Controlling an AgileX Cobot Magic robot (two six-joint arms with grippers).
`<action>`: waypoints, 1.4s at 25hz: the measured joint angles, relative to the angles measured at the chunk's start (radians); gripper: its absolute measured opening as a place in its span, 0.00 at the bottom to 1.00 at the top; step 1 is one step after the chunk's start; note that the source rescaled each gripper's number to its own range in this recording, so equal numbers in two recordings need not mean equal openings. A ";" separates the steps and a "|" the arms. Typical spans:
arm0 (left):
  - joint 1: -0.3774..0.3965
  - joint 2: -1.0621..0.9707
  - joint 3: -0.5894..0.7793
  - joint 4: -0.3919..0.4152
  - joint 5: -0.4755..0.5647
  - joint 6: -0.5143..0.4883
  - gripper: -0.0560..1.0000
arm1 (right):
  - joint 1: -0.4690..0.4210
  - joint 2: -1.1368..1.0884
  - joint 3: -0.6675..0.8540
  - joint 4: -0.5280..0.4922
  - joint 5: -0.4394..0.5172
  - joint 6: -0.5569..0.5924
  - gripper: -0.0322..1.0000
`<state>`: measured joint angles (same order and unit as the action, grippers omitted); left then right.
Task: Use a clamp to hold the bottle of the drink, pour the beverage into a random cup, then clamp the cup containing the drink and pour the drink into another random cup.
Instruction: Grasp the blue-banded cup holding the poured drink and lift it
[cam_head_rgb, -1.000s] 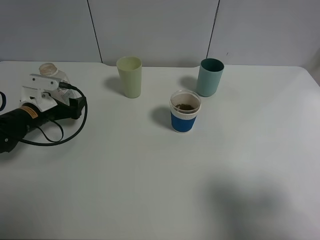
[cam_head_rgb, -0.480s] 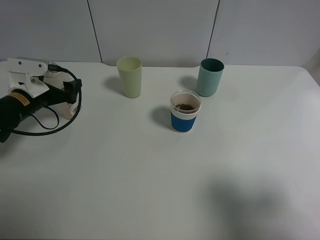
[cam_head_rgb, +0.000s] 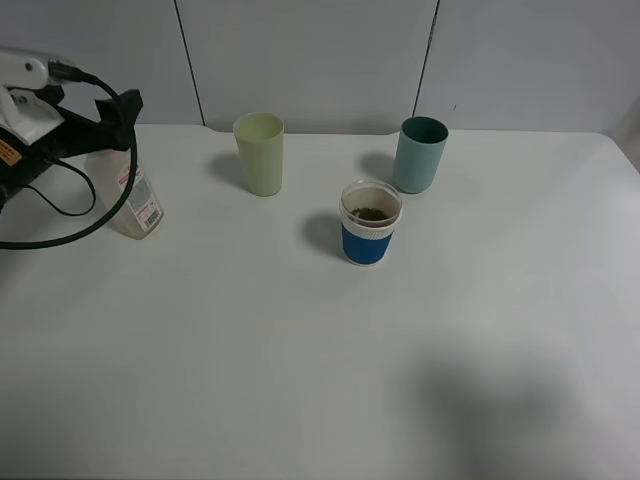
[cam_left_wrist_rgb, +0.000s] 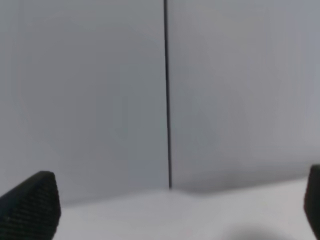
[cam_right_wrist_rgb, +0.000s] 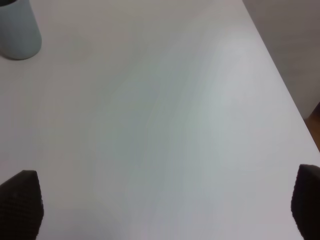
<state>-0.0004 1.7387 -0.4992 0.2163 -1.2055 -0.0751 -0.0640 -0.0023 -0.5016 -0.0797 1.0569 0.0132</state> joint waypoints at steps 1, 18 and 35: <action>0.000 -0.026 0.001 0.001 0.000 -0.007 0.99 | 0.000 0.000 0.000 0.000 0.000 0.000 1.00; -0.001 -0.814 0.002 -0.052 0.764 -0.083 0.99 | 0.000 0.000 0.000 0.000 0.000 0.000 1.00; -0.001 -1.254 0.002 -0.054 1.415 -0.086 0.99 | 0.000 0.000 0.000 0.000 0.000 0.000 1.00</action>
<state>-0.0013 0.4852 -0.4973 0.1628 0.2096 -0.1606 -0.0640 -0.0023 -0.5016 -0.0797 1.0569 0.0132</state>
